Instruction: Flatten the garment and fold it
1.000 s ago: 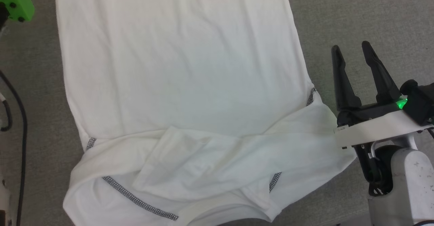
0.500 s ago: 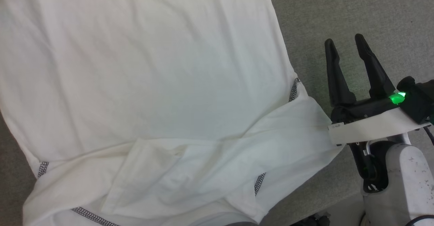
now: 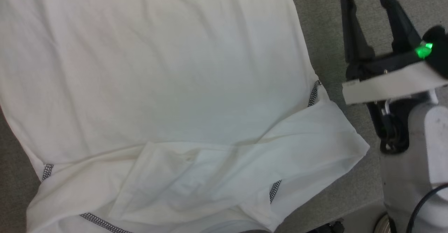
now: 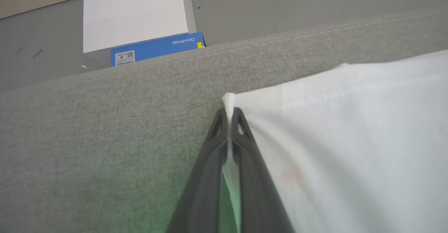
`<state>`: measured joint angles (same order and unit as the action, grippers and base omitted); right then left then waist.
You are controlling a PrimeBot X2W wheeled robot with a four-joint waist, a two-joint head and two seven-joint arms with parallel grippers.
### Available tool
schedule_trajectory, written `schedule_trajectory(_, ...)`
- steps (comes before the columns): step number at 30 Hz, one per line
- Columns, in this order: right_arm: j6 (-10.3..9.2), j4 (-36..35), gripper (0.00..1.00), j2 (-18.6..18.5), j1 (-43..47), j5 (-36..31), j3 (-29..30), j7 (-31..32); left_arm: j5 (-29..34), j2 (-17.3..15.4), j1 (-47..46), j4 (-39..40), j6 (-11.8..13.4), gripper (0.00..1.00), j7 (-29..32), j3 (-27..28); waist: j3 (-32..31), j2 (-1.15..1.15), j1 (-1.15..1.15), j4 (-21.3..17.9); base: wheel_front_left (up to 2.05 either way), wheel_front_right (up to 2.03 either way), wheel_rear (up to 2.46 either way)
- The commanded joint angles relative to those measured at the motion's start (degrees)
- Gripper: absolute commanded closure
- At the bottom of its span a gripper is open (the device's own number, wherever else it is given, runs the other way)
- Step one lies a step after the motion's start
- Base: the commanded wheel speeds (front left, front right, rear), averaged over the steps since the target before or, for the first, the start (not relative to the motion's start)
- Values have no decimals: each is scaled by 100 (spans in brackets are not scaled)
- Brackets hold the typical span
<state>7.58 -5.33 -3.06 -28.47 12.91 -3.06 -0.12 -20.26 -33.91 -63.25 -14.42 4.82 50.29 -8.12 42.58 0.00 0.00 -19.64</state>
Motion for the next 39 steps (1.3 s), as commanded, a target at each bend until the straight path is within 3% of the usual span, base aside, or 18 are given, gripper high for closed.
schedule_trajectory(1, -9, 124, 0, 18, -450, -22, -13, 100, -29, 35, 100, -40, -47, 100, -65, -32, 23, 0, 0, 87, 0, 0, 0)
schedule_trajectory(11, -9, 2629, 0, 18, -3517, 213, 225, 1825, -134, 381, -123, -97, -266, 100, -705, -226, 201, 0, 0, 612, 0, 0, 0)
schedule_trajectory(18, -9, 4053, 0, 8, -4823, -575, 711, 2771, -202, 711, -365, -207, -442, 100, -1057, -440, 413, 0, 0, 1085, 0, 0, 0)
schedule_trajectory(25, -9, 4673, 0, 13, -5443, -1383, 1105, 3692, -272, 933, -581, -351, -585, 100, -1367, -567, 626, 0, 0, 1416, 0, 0, 0)
schedule_trajectory(32, -9, 4688, 0, 16, -5716, -1797, 1362, 4458, -309, 993, -722, -444, -673, 100, -1578, -617, 785, 0, 0, 1586, 0, 0, 0)
schedule_trajectory(33, -9, 4686, 52, 16, -5726, -1826, 1382, 4566, -315, 1001, -732, -466, -683, 100, -1600, -626, 796, 0, 0, 1599, 0, 0, 0)
schedule_trajectory(34, -9, 4681, 82, 17, -5717, -1863, 1400, 4647, -319, 1006, -734, -483, -690, 100, -1621, -633, 797, 0, 0, 1604, 0, 0, 0)
schedule_trajectory(35, -9, 4663, 100, 17, -5696, -1913, 1401, 4726, -327, 1010, -731, -508, -701, 100, -1646, -640, 789, 0, 0, 1604, 0, 0, 0)
schedule_trajectory(39, -9, 4462, 100, 17, -5619, -2105, 1403, 4710, -347, 1006, -726, -590, -729, 100, -1742, -655, 746, 0, 0, 1583, 0, 0, 0)
